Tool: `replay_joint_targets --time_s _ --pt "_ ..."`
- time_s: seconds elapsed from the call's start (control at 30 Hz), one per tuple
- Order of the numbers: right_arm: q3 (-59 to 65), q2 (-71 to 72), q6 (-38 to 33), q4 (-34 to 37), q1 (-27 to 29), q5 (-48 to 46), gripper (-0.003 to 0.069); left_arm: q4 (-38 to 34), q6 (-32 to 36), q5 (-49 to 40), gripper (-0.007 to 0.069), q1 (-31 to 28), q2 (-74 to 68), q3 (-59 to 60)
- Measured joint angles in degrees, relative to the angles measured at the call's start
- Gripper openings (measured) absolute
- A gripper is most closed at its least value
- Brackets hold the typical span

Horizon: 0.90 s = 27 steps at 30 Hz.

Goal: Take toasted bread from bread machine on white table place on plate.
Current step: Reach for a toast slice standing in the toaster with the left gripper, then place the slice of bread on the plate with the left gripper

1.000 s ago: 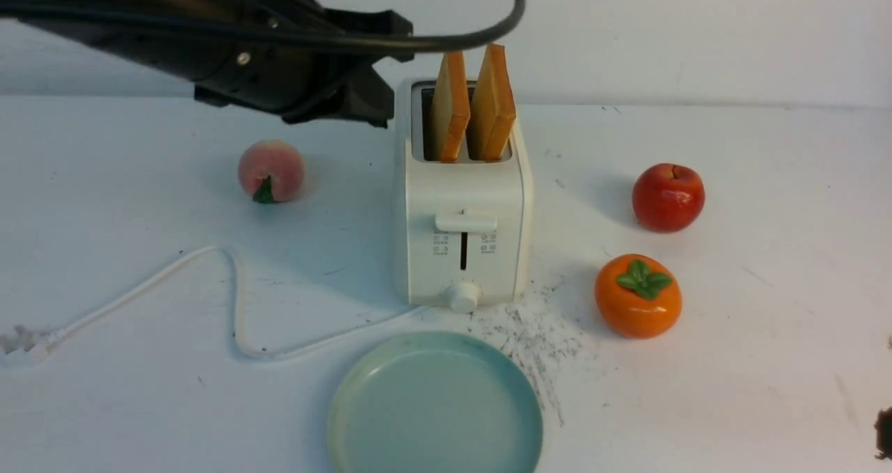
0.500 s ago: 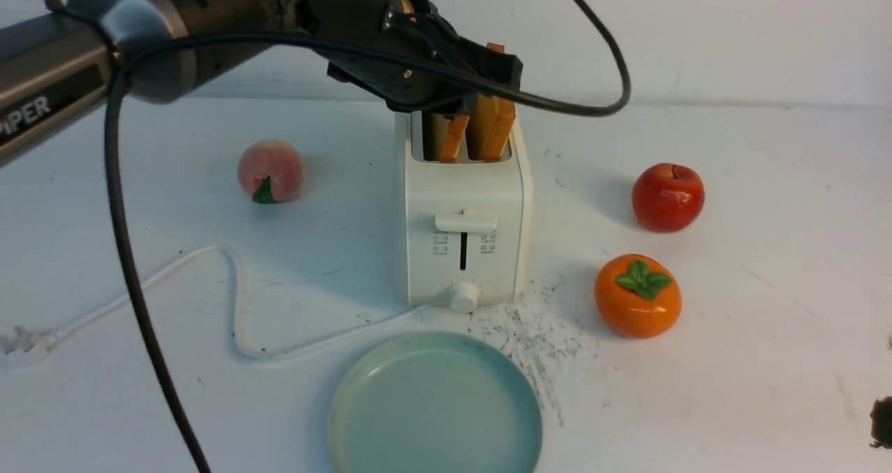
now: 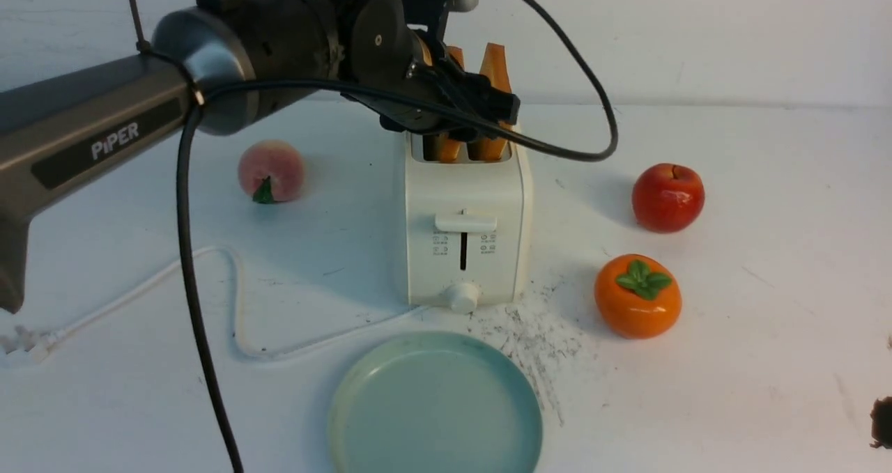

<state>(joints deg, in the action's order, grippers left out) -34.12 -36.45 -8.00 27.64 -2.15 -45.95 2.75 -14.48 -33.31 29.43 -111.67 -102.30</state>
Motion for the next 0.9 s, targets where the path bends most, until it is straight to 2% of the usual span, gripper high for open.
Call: replay_joint_targets --time_s 0.03,0.07,0.1,0.13,0.27,0.5,0.73,0.9 --pt "0.0 0.0 0.0 0.0 0.0 0.0 -0.0002 0.2 0.0 0.0 0.0267 0.0 0.0 0.0" --pt "0.0 0.0 0.0 0.0 0.0 0.0 -0.0001 1.2 0.0 -0.5 0.0162 0.0 0.0 -0.1" --pt "0.0 0.0 -0.1 0.1 0.0 0.0 -0.0001 1.6 -0.2 -1.1 0.0098 0.0 0.0 -0.4" --pt "0.0 0.0 -0.4 0.1 0.0 0.0 -0.0001 1.8 -0.4 -1.8 0.0074 0.0 0.1 -0.7" --pt "0.0 0.0 -1.3 0.1 0.0 0.0 0.0002 2.4 -0.9 -4.7 0.009 0.0 1.5 -0.9" --pt "0.0 -0.1 -1.4 0.1 0.0 0.0 0.0007 1.9 -1.1 -9.2 0.009 -0.1 13.0 -1.0" --pt "0.0 -0.1 -1.4 0.1 0.0 0.1 0.0013 -0.9 -1.1 -19.9 0.009 -0.1 24.4 -0.8" --pt "0.0 -0.1 -1.4 0.1 0.0 0.2 0.0015 -6.5 -1.1 -20.3 0.009 -0.1 31.8 12.0"
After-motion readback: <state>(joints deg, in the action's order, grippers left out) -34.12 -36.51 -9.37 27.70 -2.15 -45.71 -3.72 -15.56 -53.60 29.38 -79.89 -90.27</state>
